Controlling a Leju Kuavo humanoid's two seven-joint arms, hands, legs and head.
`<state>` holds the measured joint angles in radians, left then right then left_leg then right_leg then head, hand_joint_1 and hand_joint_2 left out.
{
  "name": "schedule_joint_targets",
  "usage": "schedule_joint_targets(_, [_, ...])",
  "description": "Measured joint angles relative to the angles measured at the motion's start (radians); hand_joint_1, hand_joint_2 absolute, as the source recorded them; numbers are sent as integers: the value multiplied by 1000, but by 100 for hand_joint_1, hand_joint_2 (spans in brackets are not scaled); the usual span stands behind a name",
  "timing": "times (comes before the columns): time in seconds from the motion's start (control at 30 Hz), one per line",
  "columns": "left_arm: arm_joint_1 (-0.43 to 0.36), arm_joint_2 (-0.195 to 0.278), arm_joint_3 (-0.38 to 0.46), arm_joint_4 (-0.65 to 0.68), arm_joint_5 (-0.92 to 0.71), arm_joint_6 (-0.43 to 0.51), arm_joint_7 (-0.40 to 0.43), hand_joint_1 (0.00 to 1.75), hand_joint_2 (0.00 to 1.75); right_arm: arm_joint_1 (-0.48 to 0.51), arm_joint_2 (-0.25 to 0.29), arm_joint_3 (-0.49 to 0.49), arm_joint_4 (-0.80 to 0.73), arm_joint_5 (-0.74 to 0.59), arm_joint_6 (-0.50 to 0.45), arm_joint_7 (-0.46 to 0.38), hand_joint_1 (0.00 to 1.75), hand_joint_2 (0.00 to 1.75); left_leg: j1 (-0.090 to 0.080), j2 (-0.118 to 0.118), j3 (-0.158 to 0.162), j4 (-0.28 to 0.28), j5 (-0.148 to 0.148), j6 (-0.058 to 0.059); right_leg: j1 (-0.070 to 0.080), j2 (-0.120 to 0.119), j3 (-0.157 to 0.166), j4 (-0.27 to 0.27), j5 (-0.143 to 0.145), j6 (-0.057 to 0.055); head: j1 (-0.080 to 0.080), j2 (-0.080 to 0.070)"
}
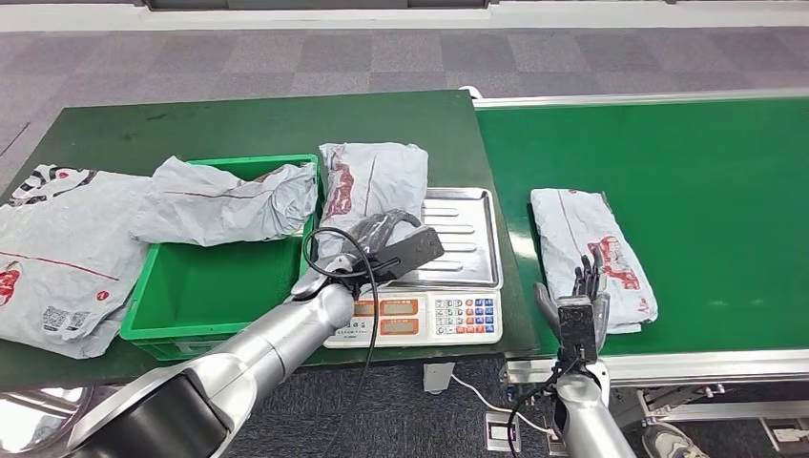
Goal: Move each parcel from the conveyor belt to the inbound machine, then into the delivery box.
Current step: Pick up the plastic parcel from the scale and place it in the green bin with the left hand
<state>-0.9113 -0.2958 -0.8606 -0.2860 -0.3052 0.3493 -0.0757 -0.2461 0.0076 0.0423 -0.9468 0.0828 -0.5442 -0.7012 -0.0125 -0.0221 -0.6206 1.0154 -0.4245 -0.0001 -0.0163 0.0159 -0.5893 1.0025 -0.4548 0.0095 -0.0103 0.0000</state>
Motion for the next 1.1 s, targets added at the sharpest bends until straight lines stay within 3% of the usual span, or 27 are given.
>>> schedule_joint_targets(0.33, [2,14,33,-11,34,19,-76,175,175,4,-4,0,0,0,0,0,0,175,0,0,0,0,0,0,0,0,0,0,0,0,0,0])
schedule_joint_targets(0.7, [3,19,46,-19,42,19,-96,175,175,4,-5,0,0,0,0,0,0,175,0,0,0,0,0,0,0,0,0,0,0,0,0,0])
schedule_joint_targets(0.9, [18,24,93,-54,62,57,-269,175,175,4,-10,0,0,-2,4,0,0,175,0,0,-1,0,0,0,0,0,0,0,0,0,0,0])
schedule_joint_targets(1.03, [69,25,159,-150,13,210,-476,175,175,3,-13,4,0,-8,-10,0,0,175,0,0,-1,0,0,0,0,0,-1,0,0,0,0,0])
schedule_joint_targets(1.1, [163,19,248,-325,-144,297,-570,175,175,6,-18,11,0,-24,-29,0,0,175,-1,0,-2,0,-1,0,-1,1,-2,0,0,0,0,0])
